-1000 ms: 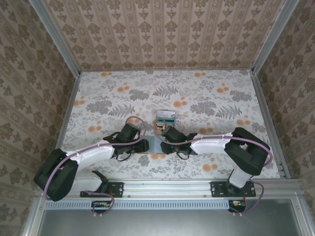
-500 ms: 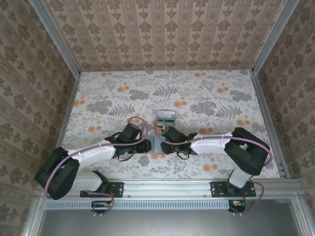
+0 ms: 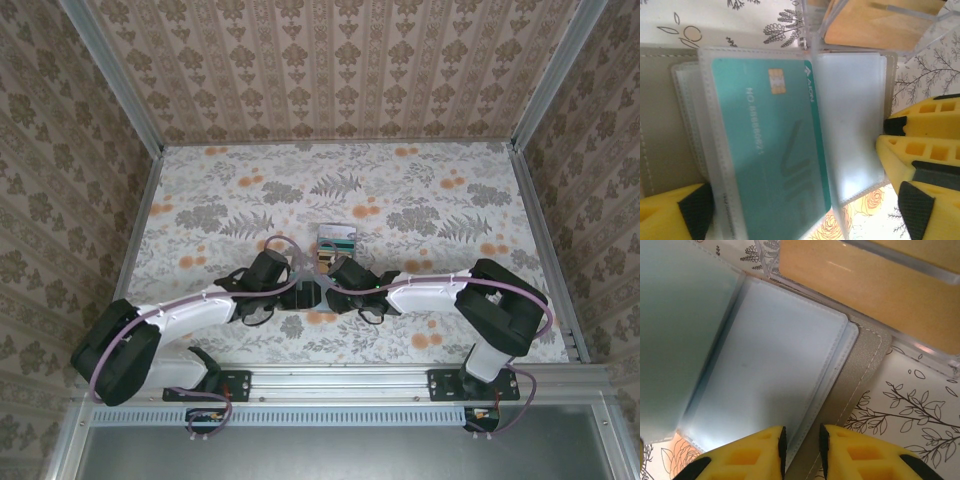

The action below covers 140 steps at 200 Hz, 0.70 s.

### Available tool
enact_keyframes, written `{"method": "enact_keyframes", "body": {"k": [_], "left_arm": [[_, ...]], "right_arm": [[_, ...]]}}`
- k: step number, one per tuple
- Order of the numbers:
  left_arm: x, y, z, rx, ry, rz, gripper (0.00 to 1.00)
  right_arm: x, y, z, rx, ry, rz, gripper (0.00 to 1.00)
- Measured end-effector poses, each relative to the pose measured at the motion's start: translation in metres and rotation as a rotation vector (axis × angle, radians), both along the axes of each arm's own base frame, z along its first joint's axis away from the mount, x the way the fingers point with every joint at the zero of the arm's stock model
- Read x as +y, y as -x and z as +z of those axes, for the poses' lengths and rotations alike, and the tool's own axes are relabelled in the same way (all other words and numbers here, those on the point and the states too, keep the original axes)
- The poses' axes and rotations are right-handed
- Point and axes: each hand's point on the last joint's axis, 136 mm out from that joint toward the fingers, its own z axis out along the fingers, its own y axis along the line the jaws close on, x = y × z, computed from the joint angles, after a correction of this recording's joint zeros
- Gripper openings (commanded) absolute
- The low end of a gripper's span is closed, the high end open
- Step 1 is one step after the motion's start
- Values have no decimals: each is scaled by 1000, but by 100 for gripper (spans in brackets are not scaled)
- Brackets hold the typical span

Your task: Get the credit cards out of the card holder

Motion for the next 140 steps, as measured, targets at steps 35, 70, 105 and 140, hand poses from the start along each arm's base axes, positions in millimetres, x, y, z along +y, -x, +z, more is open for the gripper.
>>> {"method": "enact_keyframes", "body": {"k": [35,70,105,140], "left_arm": [[10,2,1,-7,-41,12,100],[16,1,10,-31,-62,20,100],[15,0,12,-37,-60,19,98],[4,-1,19,-44,-2,-7,91]], "right_arm": [[1,0,0,-1,-1,1,28],[0,0,0,-1,-1,1,28],[1,0,0,-1,-1,0,28],[1,0,0,-1,-1,0,28]]}}
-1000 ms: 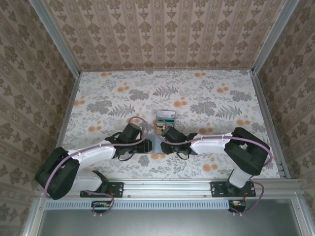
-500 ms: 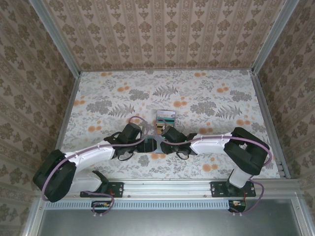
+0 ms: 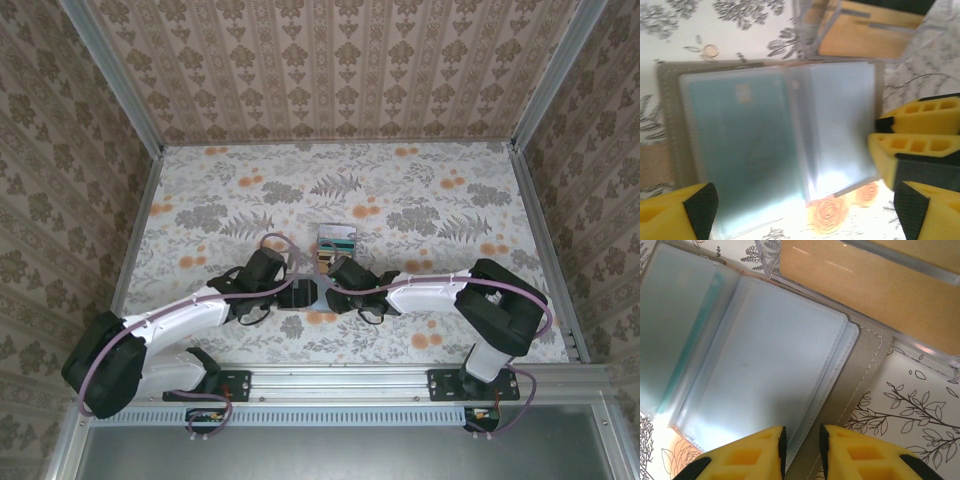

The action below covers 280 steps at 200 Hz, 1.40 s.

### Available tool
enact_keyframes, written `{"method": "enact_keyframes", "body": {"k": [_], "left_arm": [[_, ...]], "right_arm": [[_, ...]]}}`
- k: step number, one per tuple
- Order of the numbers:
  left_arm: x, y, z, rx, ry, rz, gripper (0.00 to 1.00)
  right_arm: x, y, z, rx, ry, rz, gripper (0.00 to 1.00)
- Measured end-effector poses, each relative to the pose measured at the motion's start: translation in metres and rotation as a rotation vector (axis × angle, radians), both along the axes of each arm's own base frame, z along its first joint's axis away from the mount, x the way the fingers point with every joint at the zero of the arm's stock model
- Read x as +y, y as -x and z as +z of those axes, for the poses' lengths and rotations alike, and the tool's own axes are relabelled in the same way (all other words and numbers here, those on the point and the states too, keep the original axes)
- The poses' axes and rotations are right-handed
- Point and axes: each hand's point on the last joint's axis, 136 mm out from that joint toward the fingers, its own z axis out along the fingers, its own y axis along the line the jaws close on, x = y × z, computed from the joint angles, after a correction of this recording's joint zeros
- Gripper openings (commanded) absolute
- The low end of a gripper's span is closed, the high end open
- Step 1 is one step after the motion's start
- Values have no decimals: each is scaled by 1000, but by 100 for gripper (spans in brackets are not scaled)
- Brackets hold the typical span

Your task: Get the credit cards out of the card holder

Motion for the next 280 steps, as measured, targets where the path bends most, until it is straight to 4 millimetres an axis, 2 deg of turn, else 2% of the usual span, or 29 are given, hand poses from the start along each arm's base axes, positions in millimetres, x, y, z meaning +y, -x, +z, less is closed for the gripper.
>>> {"method": "enact_keyframes", "body": {"k": [33,48,116,166,280], "left_arm": [[-20,0,9,-12,84,-46,87],[-22,1,8,-9,82,-52,87],[4,-8,-9,7,-22,36,85],[6,-7,-20,31,-53,39,84],[12,-7,-17,9,-59,58,81]], "right_arm": [[0,0,0,1,-2,-3,28],[0,0,0,1,-2,-3,28],[0,0,0,1,-2,-3,29],[0,0,0,1,-2,-3,29],[0,0,0,1,-1,-3,29]]}}
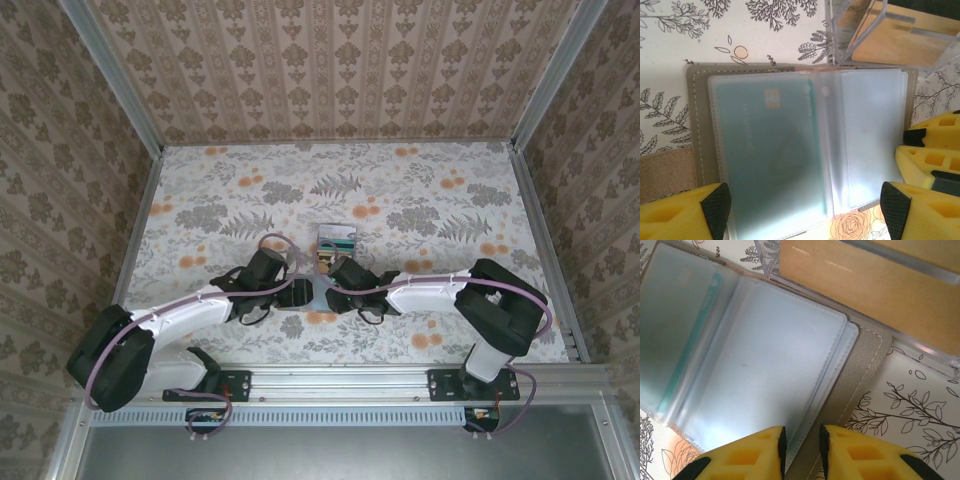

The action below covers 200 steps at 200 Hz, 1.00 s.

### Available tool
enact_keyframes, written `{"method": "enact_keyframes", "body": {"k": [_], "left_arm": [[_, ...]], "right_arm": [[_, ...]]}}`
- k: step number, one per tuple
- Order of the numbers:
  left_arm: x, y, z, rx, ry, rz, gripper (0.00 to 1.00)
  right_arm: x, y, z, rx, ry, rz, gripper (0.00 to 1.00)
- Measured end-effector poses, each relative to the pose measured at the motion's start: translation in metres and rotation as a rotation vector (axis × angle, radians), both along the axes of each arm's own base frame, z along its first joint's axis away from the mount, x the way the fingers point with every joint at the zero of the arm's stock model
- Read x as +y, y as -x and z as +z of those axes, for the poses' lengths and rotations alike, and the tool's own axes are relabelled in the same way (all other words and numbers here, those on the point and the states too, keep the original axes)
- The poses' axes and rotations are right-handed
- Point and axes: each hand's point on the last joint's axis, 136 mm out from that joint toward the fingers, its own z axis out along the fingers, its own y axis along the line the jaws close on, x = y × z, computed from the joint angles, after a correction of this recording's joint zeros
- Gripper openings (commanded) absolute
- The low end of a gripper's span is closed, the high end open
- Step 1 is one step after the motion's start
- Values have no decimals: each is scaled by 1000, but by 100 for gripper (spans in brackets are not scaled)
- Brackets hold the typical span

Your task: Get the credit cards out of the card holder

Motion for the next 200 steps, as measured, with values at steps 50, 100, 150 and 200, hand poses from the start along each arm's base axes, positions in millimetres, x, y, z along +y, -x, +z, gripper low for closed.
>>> {"method": "enact_keyframes", "body": {"k": [50,100,150,200], "left_arm": [[2,0,-2,6,-5,5,81],[-1,1,-10,31,-3,-3,79],[-11,1,-7,30,49,-22,83],[-14,2,-5,34,69,-30,90]], "right_arm": [[0,0,0,0,0,-1,29],[0,0,0,1,-2,-3,29],[0,0,0,1,-2,-3,29],[0,0,0,2,-3,-7,29]]}}
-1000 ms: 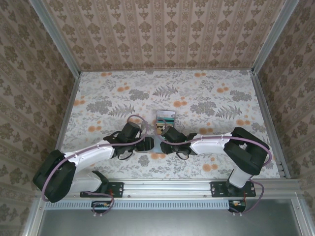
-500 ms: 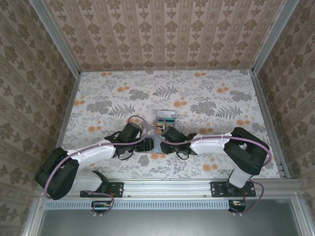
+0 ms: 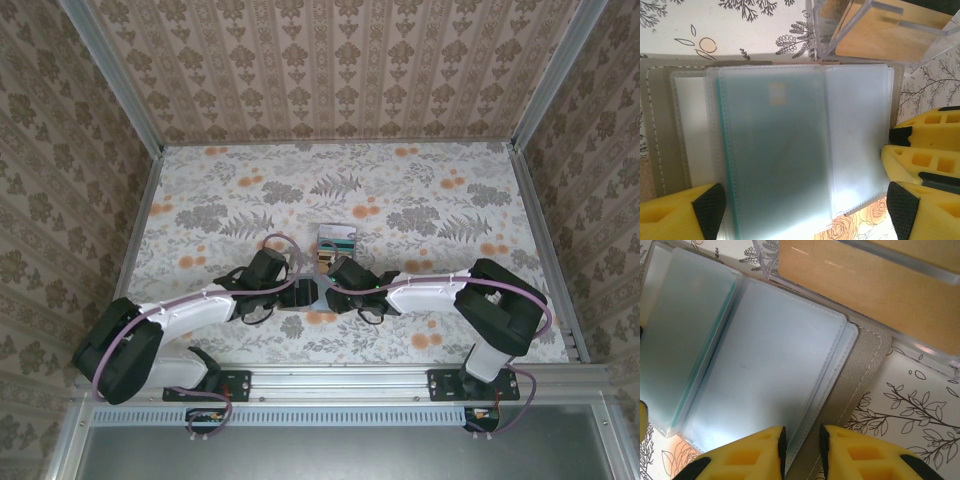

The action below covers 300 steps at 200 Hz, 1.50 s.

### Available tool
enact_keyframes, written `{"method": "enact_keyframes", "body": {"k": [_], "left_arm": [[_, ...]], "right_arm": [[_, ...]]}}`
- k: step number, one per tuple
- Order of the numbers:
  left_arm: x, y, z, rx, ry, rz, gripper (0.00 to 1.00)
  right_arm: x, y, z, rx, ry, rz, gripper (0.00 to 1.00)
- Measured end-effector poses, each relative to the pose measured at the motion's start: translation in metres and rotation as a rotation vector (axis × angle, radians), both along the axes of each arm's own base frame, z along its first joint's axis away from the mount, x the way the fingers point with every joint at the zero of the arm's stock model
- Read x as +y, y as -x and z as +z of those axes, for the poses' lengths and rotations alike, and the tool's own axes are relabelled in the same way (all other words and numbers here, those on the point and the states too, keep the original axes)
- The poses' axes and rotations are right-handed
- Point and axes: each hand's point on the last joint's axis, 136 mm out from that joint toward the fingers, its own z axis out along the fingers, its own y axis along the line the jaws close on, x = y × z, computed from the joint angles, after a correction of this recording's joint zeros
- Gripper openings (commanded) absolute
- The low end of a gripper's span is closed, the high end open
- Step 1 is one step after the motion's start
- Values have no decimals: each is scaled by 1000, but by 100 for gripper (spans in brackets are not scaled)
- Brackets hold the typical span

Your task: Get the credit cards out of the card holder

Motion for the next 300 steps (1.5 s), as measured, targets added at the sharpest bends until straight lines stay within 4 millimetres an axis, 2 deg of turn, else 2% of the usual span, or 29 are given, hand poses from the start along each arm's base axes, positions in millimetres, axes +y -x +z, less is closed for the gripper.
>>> {"method": "enact_keyframes", "body": {"k": [94,120,189,209,232,258,300], "left_arm": [[-9,4,12,-14,63,-33,91],[-12,4,14,-20,74,-44,95],[-27,13,21,-31,113,-96,82],[-33,16,24,-39,126,-116,78],[-41,17,28,-49,141,-133,74],[-50,19,23,-37,139,-149,70],[-62,22,18,-23,136,-170,59]], "right_arm": [[1,-1,0,2,-9,-9,29],[4,-1,0,-4,-17,-5,29],[1,-2,1,-18,-22,-23,29],[-11,0,2,-34,-15,-59,30],[-34,6,3,-51,1,-113,30],[-55,7,10,-78,-6,-170,32],[-66,3,26,-114,-49,-224,32]]}}
